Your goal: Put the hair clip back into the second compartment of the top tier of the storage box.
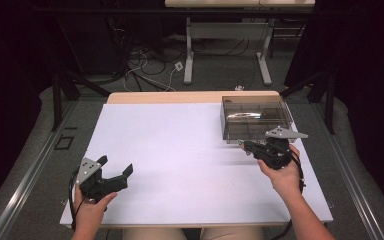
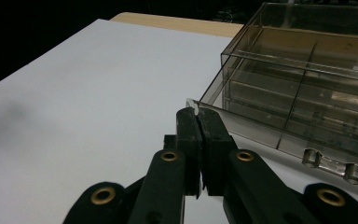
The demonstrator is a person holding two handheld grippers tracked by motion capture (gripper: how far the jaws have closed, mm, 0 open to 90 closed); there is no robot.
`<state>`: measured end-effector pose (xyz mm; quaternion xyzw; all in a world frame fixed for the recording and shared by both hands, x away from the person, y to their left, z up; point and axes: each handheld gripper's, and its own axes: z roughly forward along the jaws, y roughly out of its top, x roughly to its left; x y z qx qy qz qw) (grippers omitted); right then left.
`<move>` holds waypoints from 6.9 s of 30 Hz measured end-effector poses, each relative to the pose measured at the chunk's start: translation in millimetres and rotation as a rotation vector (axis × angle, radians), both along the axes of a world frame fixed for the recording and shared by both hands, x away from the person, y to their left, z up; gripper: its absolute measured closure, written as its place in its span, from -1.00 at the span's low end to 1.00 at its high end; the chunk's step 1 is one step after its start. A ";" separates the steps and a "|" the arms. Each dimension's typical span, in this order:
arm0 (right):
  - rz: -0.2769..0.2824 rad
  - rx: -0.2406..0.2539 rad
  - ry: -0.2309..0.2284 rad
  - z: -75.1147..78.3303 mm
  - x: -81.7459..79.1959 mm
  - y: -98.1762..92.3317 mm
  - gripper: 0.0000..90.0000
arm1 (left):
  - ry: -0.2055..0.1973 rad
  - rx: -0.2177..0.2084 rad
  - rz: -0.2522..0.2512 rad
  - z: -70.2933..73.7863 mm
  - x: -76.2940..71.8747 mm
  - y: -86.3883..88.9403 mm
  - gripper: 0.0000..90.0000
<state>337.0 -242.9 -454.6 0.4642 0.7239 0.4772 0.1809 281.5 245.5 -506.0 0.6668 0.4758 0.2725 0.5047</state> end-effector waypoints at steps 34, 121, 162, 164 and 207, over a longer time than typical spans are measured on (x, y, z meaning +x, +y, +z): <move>-0.056 -0.018 0.051 10.9 46.8 3.5 0.95 | 0.001 0.001 0.001 -0.1 0.3 0.1 -0.92; -0.200 -0.067 0.053 -7.0 80.3 -35.1 0.48 | 0.000 0.006 -0.001 -0.4 1.4 -0.5 -0.92; -0.148 -0.082 -0.131 4.1 30.3 -20.3 -0.67 | 0.000 0.010 -0.011 -0.5 3.1 -3.4 -0.92; -0.151 -0.082 -0.137 3.6 27.9 -20.5 -0.70 | 0.001 0.009 -0.011 -0.6 3.1 -3.3 -0.92; -0.155 -0.105 -0.235 -45.0 -22.7 -41.1 -0.96 | 0.018 0.040 -0.010 -2.1 3.7 -7.4 -0.78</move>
